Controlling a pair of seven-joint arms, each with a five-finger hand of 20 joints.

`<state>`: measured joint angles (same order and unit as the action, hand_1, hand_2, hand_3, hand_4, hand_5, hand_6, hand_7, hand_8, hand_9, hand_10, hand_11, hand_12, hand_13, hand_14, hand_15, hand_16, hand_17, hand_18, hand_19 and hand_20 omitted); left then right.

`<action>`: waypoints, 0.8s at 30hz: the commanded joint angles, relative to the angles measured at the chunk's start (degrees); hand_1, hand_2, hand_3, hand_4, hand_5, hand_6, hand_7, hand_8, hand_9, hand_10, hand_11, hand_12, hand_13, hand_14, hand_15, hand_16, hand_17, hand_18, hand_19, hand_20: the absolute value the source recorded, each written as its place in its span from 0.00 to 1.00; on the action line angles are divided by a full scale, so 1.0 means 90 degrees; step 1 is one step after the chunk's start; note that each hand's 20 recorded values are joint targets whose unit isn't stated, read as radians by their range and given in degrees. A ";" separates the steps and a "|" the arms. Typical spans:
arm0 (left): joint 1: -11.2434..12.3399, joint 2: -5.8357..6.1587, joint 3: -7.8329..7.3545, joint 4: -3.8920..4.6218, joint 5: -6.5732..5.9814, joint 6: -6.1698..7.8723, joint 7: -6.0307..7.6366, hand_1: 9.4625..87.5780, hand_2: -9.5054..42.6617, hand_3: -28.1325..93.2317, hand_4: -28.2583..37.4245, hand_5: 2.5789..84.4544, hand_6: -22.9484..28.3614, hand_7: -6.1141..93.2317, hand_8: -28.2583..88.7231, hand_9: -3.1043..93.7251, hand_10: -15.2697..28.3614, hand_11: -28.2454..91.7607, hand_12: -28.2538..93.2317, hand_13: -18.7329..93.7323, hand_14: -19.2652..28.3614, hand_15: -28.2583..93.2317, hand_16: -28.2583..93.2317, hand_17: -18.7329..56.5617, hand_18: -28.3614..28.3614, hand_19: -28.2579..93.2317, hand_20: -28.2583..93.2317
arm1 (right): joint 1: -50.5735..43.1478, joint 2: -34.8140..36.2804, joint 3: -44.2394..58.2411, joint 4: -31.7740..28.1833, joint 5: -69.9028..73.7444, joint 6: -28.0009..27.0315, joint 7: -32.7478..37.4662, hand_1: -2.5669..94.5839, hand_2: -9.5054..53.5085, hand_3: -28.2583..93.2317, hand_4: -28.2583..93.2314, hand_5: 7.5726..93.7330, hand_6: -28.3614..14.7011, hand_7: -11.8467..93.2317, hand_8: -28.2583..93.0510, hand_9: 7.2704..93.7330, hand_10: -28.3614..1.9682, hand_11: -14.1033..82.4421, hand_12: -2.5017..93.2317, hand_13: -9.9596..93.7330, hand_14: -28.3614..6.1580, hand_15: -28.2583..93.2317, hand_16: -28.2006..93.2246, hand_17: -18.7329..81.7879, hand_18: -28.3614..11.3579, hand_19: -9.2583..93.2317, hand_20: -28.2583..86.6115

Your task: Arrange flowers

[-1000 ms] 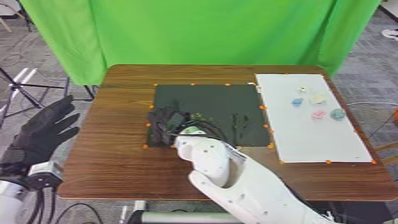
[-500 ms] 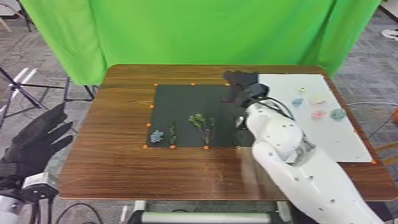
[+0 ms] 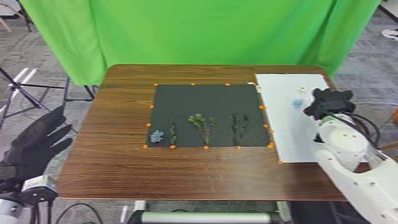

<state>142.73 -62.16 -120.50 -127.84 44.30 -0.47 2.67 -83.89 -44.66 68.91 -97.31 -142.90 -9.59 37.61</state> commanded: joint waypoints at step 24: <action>0.0169 -0.0073 -0.0078 -0.0076 0.0025 0.0074 0.0016 0.18 0.18 0.81 0.00 0.23 0.45 0.25 0.16 0.21 0.55 0.32 0.39 0.28 0.65 0.36 0.29 0.08 0.81 0.52 0.31 | 0.0407 -0.0116 -0.0495 0.0183 -0.0225 0.1554 -0.0840 0.53 0.00 0.92 0.00 0.68 0.72 0.63 0.25 0.86 0.77 0.41 0.59 0.81 0.71 0.74 0.53 0.45 0.20 0.87 0.72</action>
<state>142.84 -62.16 -120.49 -127.83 44.32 -0.45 2.77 -84.33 -43.93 66.67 -90.93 -144.63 5.14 32.84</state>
